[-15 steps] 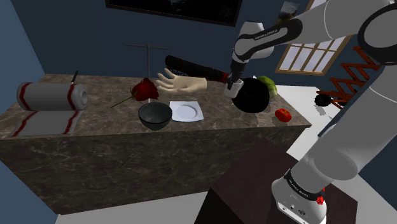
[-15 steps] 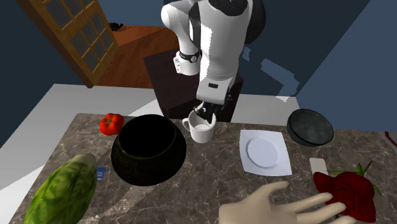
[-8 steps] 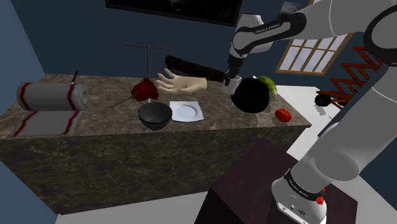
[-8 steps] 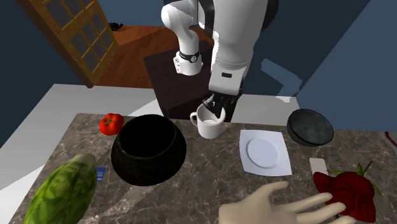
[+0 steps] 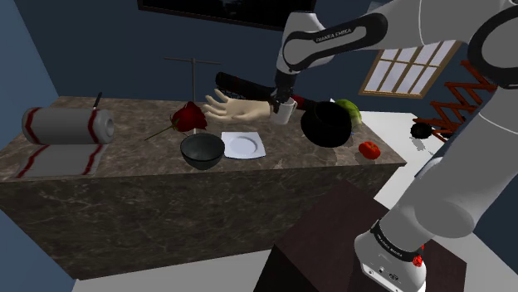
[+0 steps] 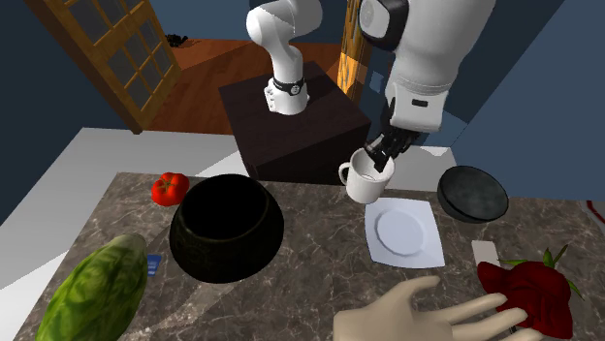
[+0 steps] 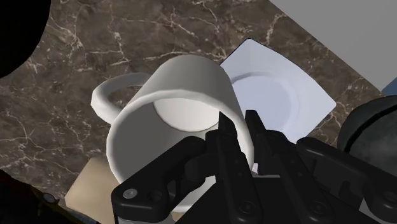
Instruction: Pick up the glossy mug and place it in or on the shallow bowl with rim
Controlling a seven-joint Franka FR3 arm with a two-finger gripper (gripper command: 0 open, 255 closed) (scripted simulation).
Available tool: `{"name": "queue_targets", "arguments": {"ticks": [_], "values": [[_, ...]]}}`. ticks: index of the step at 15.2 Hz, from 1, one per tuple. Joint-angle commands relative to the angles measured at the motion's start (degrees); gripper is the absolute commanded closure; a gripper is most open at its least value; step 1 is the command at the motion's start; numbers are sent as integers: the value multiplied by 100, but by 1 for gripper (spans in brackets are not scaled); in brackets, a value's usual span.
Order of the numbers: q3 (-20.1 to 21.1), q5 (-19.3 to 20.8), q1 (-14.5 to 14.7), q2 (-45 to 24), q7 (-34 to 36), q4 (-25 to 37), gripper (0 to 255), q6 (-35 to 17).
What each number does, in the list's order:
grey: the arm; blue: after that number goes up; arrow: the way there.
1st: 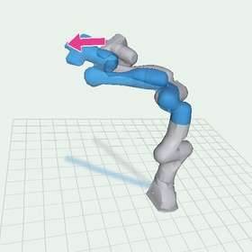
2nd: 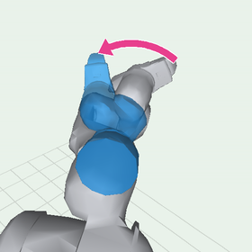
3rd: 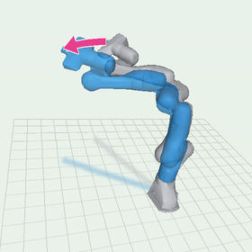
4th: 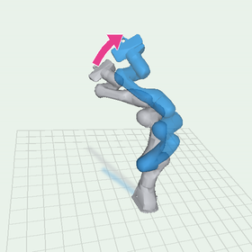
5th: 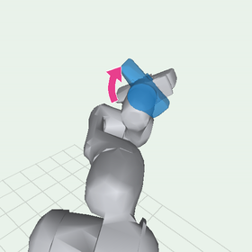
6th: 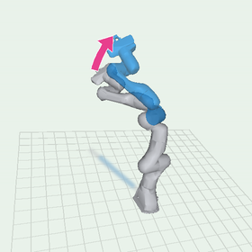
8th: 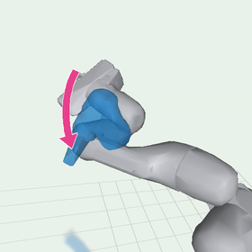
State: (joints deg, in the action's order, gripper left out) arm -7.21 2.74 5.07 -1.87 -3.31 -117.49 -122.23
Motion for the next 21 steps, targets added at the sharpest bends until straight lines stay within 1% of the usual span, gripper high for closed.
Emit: {"name": "queue_targets", "arguments": {"ticks": [1, 7, 12, 17, 21], "values": [[123, -2, 131, -161, 259, 214, 255, 63], [447, 24, 525, -654, 981, 932, 255, 324], [668, 72, 855, -1195, 1538, 1737, 255, 617], [838, 139, 1196, -1869, 2042, 2771, 255, 1007], [936, 200, 1482, -2536, 2400, 3832, 255, 1425]]}}
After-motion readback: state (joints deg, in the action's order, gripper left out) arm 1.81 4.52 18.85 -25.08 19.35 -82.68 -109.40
